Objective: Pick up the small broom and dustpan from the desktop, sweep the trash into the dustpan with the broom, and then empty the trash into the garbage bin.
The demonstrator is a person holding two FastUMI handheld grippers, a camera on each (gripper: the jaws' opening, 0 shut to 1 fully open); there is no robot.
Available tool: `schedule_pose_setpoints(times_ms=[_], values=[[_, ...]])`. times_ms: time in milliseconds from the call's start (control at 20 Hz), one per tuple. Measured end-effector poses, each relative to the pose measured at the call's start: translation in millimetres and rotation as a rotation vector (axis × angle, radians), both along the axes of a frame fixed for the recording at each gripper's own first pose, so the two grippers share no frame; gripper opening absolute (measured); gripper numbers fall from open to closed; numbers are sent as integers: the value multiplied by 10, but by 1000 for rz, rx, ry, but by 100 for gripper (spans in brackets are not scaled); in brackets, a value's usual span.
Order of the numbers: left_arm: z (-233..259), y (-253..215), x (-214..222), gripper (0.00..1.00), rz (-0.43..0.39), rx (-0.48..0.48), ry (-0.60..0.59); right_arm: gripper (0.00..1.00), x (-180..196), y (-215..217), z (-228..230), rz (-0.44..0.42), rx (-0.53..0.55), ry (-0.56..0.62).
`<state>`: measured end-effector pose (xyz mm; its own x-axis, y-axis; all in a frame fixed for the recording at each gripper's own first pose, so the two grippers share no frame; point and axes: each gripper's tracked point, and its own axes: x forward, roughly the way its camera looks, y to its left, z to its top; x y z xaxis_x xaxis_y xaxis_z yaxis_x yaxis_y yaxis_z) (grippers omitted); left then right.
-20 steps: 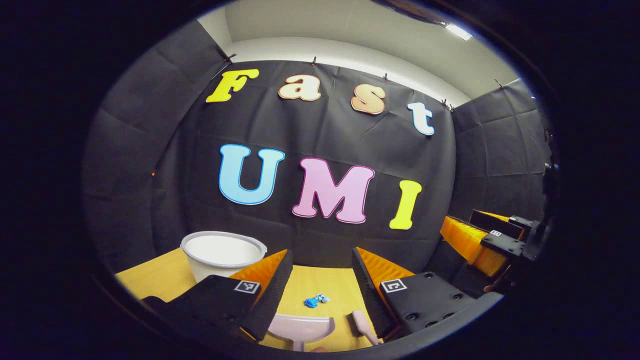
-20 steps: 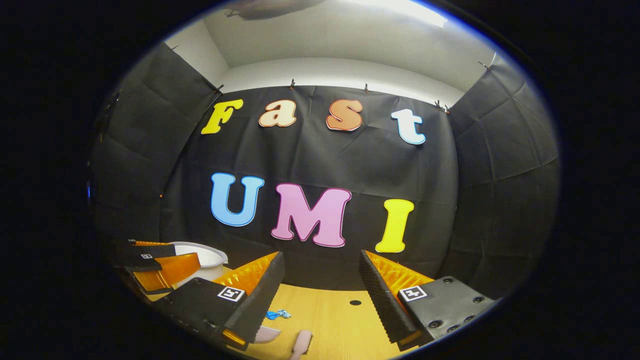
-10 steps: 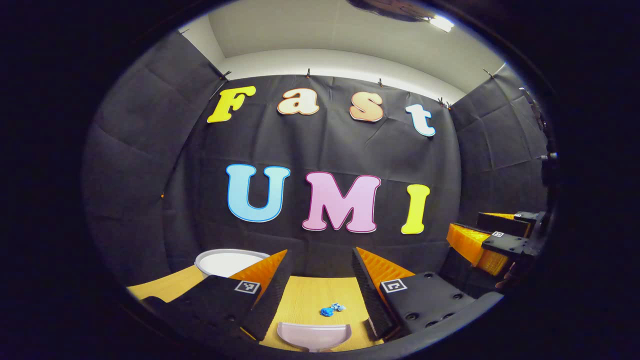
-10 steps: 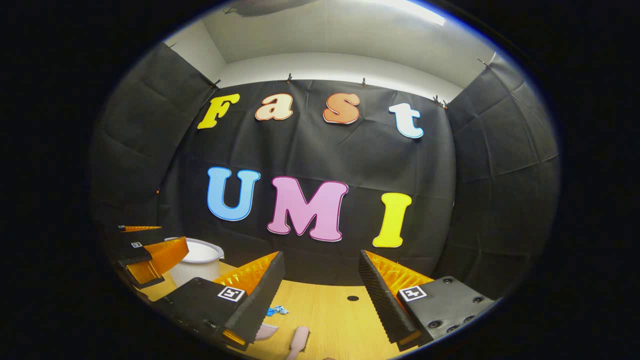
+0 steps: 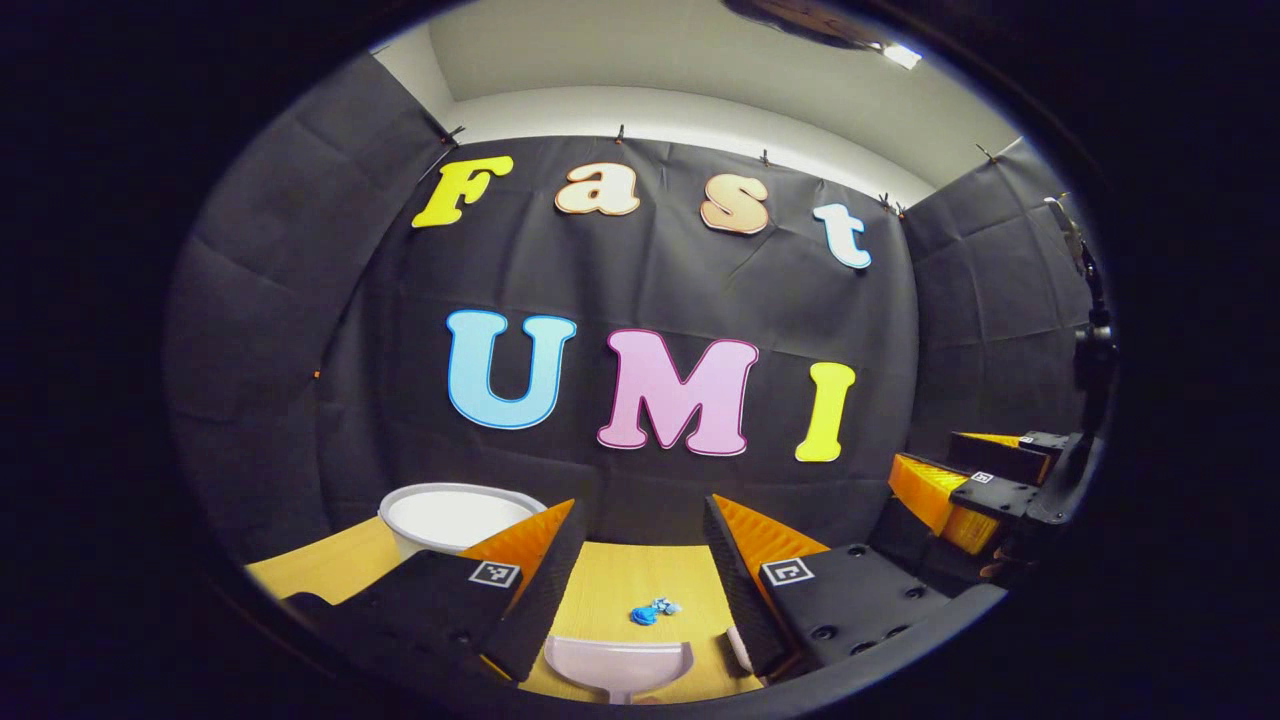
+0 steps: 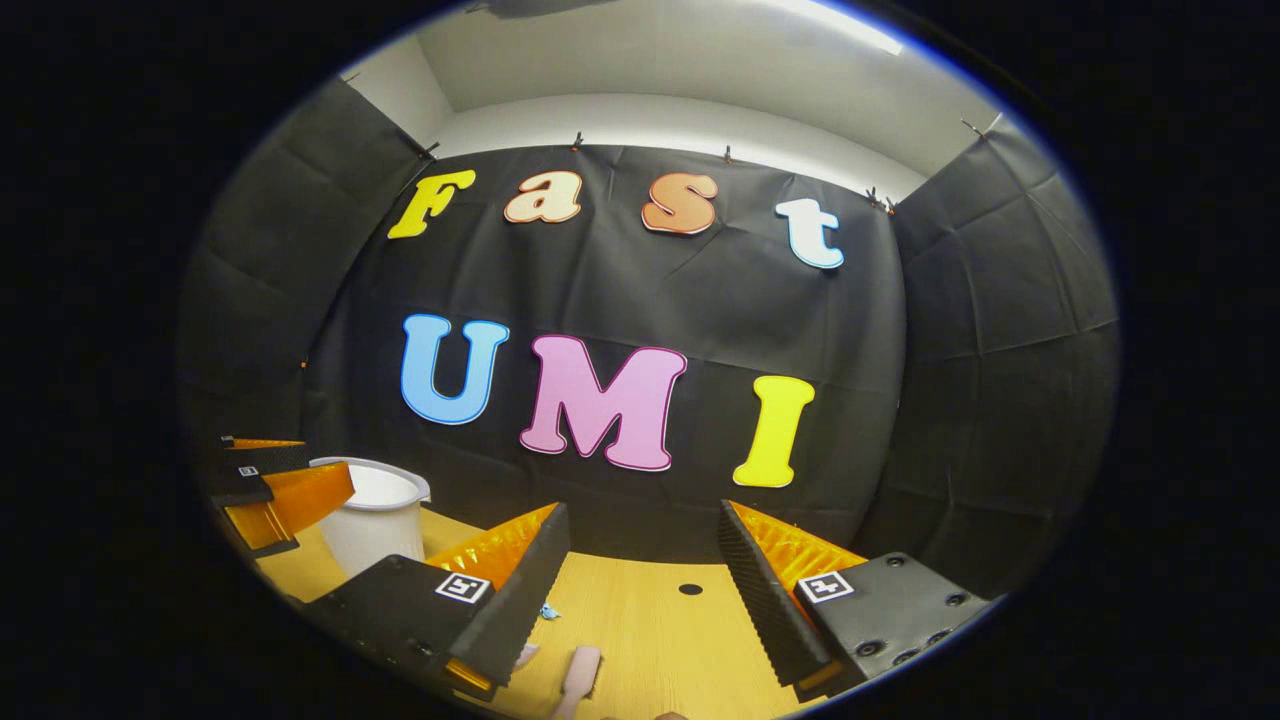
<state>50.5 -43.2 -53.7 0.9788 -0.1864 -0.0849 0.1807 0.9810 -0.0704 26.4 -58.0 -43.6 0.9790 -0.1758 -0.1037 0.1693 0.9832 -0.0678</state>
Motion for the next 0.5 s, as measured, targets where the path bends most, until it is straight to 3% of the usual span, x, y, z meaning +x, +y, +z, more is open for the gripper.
schedule_pose_setpoints(times_ms=[100,250,500], values=[[-29,-4,52,70,-8,8,17,95,51,18,-65,16,9,10],[-159,-170,121,70,-95,-31,127,96,171,15,-229,38,3,57],[-1045,-23,92,71,-74,65,402,98,231,66,-773,64,113,218]])
